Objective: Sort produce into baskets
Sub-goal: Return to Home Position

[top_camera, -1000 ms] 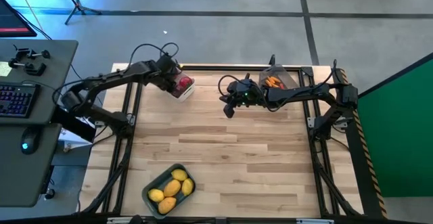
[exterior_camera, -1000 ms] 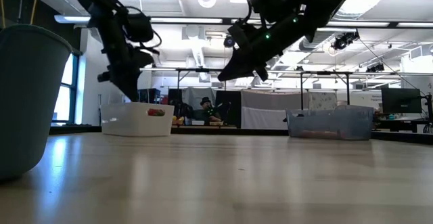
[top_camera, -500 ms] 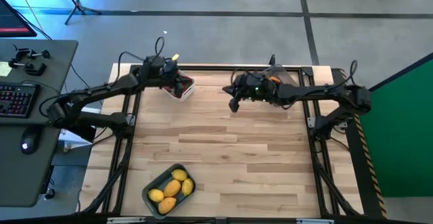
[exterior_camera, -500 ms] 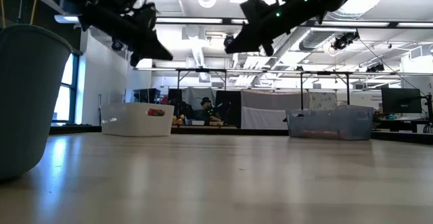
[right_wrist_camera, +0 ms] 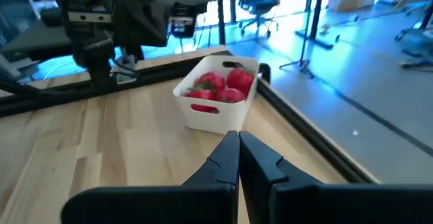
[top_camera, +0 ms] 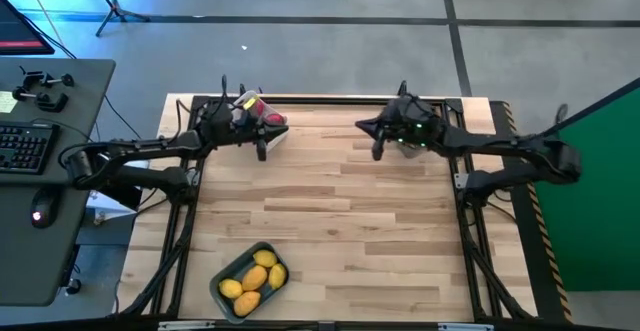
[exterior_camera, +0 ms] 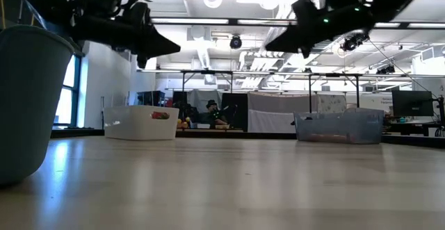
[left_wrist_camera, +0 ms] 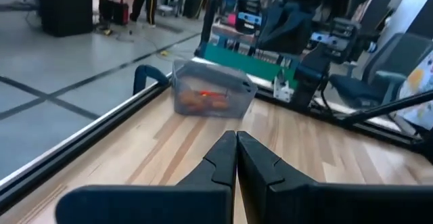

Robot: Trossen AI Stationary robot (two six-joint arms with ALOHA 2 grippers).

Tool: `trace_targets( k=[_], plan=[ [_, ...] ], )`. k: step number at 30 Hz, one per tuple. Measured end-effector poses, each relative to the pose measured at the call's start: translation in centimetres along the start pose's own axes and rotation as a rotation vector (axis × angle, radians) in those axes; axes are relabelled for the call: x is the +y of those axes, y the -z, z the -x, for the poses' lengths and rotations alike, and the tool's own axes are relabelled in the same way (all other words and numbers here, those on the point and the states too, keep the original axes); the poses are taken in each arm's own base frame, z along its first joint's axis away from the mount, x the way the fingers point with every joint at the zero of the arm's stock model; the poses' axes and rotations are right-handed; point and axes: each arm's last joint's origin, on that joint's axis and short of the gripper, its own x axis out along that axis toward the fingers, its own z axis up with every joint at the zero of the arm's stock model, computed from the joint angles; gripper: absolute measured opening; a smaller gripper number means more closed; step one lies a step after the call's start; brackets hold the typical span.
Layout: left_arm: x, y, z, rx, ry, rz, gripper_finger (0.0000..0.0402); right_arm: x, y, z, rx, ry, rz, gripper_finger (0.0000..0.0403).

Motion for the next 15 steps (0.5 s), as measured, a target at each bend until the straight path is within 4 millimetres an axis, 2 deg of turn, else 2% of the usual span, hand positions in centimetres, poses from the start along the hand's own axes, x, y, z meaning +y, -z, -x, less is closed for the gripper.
trace_targets(
  k=[7, 15],
  plan=[
    [0.1, 2.2, 0.8, -0.036, -0.015, 0.038, 0.0000, -1.0, 2.8, 4.2, -0.034, 0.064, -0.005, 0.0000],
    [0.2, 4.9, 2.1, -0.034, -0.005, 0.002, 0.0000, -1.2, 5.5, 8.2, -0.120, 0.106, 0.008, 0.0000]
  ],
)
